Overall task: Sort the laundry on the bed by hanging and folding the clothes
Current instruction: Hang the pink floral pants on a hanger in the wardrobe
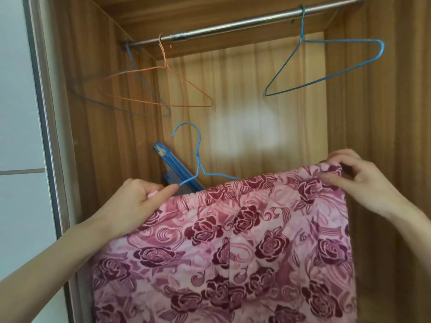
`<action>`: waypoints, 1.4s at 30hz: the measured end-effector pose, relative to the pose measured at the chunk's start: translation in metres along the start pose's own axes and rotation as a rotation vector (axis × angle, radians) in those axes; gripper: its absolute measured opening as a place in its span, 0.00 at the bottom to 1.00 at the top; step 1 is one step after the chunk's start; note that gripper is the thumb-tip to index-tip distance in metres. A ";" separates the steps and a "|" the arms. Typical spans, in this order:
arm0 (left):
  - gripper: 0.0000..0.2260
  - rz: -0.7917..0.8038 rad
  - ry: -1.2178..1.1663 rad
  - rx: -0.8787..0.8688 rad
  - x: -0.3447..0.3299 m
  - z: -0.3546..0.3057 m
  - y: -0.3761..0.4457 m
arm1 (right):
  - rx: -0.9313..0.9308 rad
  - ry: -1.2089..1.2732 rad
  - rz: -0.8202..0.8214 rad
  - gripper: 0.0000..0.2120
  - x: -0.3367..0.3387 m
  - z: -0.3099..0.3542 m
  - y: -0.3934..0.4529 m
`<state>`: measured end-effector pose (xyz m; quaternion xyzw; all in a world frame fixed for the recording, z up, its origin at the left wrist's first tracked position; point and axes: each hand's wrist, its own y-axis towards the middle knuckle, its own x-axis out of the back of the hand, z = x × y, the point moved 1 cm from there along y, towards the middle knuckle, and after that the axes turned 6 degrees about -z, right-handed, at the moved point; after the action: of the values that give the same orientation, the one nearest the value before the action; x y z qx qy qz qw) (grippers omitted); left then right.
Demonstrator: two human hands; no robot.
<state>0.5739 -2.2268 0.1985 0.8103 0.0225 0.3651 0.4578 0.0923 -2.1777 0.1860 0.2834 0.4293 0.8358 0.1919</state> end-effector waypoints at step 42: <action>0.24 -0.326 -0.043 -0.136 -0.012 -0.076 0.044 | 0.081 -0.380 0.419 0.31 -0.015 0.135 0.037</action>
<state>0.5059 -2.2012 0.2489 0.7706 0.1192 0.2693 0.5652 0.1872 -2.1242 0.2759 0.5247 0.3507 0.7715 0.0806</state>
